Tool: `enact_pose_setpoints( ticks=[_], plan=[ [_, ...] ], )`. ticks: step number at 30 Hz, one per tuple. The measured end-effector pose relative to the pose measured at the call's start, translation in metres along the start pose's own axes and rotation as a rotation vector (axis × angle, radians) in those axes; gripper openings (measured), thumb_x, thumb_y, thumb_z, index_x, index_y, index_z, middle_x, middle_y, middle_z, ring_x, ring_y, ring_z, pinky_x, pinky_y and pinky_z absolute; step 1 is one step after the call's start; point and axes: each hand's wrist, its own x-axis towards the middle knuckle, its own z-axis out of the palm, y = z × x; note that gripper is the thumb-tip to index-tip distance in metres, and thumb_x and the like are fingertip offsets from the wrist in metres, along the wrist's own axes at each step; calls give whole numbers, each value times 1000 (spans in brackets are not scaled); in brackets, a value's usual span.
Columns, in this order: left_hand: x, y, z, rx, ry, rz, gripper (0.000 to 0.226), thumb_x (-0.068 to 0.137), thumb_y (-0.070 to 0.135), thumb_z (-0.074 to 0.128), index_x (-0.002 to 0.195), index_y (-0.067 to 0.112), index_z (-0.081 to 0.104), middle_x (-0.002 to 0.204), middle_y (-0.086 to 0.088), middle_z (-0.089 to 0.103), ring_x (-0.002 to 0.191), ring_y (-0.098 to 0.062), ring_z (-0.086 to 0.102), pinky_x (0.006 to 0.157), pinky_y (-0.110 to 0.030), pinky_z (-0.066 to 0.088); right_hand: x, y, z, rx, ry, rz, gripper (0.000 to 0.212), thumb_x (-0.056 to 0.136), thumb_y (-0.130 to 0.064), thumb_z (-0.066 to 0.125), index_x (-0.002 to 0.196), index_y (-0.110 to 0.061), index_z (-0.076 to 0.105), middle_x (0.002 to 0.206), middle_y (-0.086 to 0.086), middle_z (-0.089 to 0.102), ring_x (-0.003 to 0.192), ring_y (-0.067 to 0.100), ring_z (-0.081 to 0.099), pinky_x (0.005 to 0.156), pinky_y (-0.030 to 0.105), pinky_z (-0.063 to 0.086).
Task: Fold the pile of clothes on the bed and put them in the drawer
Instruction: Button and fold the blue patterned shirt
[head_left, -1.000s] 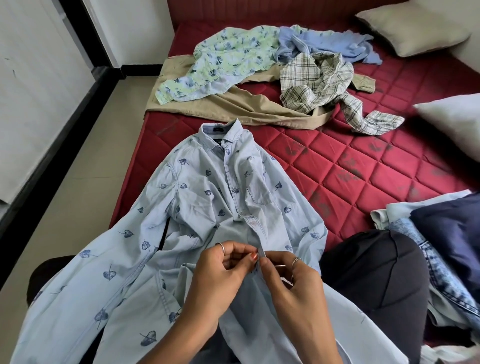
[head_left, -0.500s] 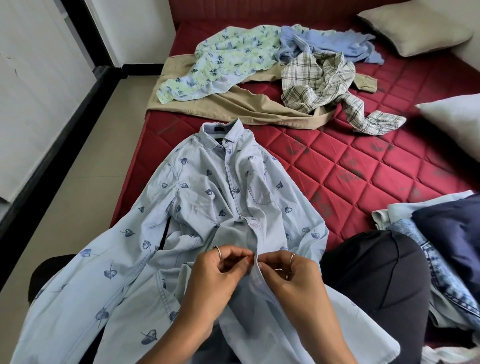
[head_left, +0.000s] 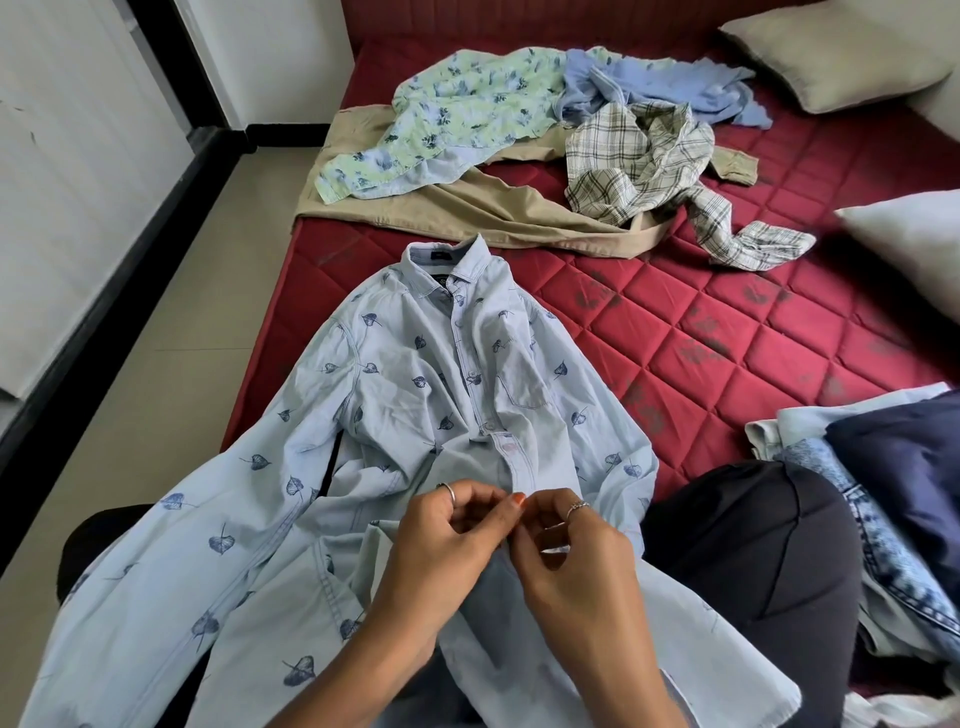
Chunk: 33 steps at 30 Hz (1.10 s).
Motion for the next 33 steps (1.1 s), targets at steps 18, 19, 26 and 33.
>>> enact_pose_setpoints(
  ticks=[18, 19, 26, 33],
  plan=[
    [9, -11, 17, -206, 140, -43, 17, 87, 0, 64, 85, 13, 53, 67, -5, 68, 64, -14, 62, 72, -31, 49, 0, 12, 11, 42, 167, -129, 10, 84, -13, 67, 81, -20, 61, 73, -7, 66, 69, 9, 64, 63, 23, 51],
    [9, -11, 17, -210, 142, -45, 18, 87, -1, 64, 83, 13, 52, 66, -5, 67, 64, -13, 62, 72, -31, 49, 0, 11, 11, 75, 162, -113, 8, 84, -17, 65, 79, -21, 61, 71, -7, 66, 68, 11, 64, 62, 24, 51],
    [10, -11, 20, -205, 157, -52, 24, 88, -1, 63, 80, 12, 44, 73, -12, 65, 72, -21, 60, 82, -43, 50, 3, 6, 8, 166, 142, -23, 17, 85, -6, 66, 75, -20, 63, 67, -6, 66, 61, 12, 62, 59, 25, 50],
    [7, -11, 26, -138, 181, 47, 29, 89, -4, 59, 78, 13, 38, 64, 1, 65, 58, -6, 60, 60, -16, 47, 9, 8, 8, 430, 162, 245, 24, 91, -3, 57, 70, -13, 64, 56, 7, 62, 53, 14, 56, 57, 33, 48]
  ],
)
